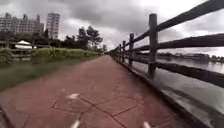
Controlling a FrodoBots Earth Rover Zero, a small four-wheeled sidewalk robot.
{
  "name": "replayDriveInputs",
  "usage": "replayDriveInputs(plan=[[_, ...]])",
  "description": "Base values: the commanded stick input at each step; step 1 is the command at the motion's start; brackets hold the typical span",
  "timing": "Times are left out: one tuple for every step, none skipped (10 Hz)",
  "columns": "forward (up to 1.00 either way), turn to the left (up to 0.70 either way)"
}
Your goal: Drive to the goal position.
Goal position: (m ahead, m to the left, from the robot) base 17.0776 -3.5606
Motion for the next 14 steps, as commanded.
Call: replayDriveInputs(plan=[[0.50,0.00],[0.50,0.00],[0.50,0.00],[0.50,0.00],[0.50,0.00],[0.50,0.00],[0.50,0.00],[0.50,0.00],[0.50,0.00],[0.50,0.02],[0.50,0.13],[0.50,0.32],[0.50,0.45],[0.50,0.50]])
